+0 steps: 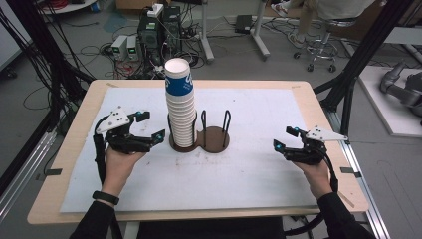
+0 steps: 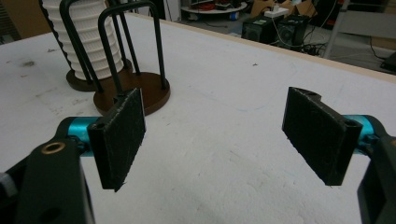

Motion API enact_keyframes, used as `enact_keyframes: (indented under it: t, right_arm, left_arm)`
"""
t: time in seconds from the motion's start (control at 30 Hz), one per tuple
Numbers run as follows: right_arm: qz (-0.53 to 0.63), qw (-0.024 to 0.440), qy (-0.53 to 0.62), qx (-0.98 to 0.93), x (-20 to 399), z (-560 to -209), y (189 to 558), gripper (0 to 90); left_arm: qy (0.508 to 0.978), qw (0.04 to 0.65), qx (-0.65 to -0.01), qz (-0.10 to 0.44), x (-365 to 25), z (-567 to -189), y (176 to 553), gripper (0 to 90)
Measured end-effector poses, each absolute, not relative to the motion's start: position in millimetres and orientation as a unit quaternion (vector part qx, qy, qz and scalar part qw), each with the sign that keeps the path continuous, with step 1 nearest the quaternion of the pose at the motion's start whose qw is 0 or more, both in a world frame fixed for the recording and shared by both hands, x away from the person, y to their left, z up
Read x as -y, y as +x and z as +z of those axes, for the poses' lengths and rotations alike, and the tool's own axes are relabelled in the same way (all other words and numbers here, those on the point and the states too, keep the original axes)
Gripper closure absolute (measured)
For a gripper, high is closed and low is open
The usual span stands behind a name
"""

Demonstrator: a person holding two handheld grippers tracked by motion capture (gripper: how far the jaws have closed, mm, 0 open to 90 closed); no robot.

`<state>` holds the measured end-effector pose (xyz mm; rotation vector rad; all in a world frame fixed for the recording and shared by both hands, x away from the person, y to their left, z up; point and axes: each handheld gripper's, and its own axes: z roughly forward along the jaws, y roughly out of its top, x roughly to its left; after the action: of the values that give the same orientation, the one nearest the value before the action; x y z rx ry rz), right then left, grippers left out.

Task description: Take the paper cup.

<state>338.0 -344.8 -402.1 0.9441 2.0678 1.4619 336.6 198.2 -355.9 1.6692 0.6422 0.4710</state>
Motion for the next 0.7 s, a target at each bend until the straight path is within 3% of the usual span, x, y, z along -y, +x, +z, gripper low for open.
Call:
enact_keyframes:
  t: [0.4, 0.7]
  right_arm:
    - [0.533, 0.222, 0.339, -0.743, 341.5, -400.2, 337.1, 18.4]
    - [0.536, 0.199, 0.335, -0.749, 340.6, -399.6, 335.6, 18.0]
  left_arm:
    - [0.724, 0.601, -0.277, 0.196, -169.5, -335.9, 364.2, 11.6]
    - [0.715, 0.614, -0.271, 0.193, -159.0, -330.3, 379.7, 7.3]
